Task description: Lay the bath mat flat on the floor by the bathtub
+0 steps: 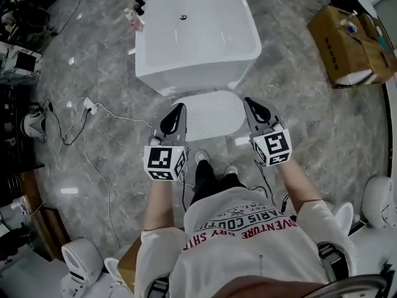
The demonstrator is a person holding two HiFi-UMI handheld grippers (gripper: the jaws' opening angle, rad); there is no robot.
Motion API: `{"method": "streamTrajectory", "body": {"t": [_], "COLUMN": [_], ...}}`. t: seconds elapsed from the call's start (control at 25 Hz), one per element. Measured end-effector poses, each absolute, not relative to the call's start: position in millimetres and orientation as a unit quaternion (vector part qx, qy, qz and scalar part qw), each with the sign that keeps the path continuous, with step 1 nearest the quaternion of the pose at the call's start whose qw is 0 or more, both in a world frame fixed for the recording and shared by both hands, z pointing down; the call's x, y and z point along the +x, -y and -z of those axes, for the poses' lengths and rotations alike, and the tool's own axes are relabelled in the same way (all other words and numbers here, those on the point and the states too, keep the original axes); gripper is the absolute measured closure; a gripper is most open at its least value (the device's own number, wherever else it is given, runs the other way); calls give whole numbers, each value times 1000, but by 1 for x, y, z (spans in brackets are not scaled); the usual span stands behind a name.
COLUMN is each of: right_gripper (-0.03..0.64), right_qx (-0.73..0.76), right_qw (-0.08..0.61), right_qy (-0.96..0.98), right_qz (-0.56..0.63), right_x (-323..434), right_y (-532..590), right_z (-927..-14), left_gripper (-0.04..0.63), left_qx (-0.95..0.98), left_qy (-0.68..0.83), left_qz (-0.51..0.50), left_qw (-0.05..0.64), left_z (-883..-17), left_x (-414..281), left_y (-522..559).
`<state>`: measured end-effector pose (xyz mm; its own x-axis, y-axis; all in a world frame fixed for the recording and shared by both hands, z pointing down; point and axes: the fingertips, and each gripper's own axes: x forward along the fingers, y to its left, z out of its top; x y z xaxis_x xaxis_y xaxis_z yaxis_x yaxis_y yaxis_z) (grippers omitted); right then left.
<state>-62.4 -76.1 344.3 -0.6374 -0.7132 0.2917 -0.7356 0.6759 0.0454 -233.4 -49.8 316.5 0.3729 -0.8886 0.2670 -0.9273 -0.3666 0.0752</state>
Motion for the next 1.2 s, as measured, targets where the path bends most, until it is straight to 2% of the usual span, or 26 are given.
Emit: {"method": "streamTrajectory", "body": {"t": [0.16,0.4,0.6,0.8,1.2], "right_gripper": [609,609,609,609,611], "right_qx": [409,398,412,417,401], "right_qw": [96,49,62,39,36], "right_qy": [907,916,909,908,914], "right_qz": [-29,-3,20,10,37], "right_x": [-44,-23,-5,-5,-15], "right_y": [64,28,13,2,-24], "right_z": [-271,-209,-195,-186,-177], "left_gripper": [583,583,583,583,583], "left_qx": [828,820,811,805,807], "left_qy": [556,570,582,592,588], "left_qz": [-45,-51,-49,-46,-57], "left_qw": [66,17,16,3,-9], "left_z": [-237,-185,-176,-166,-163], "left_x": [-218,-194,-183,-187,-182], "left_y": [31,-3,-19,-36,-54]}}
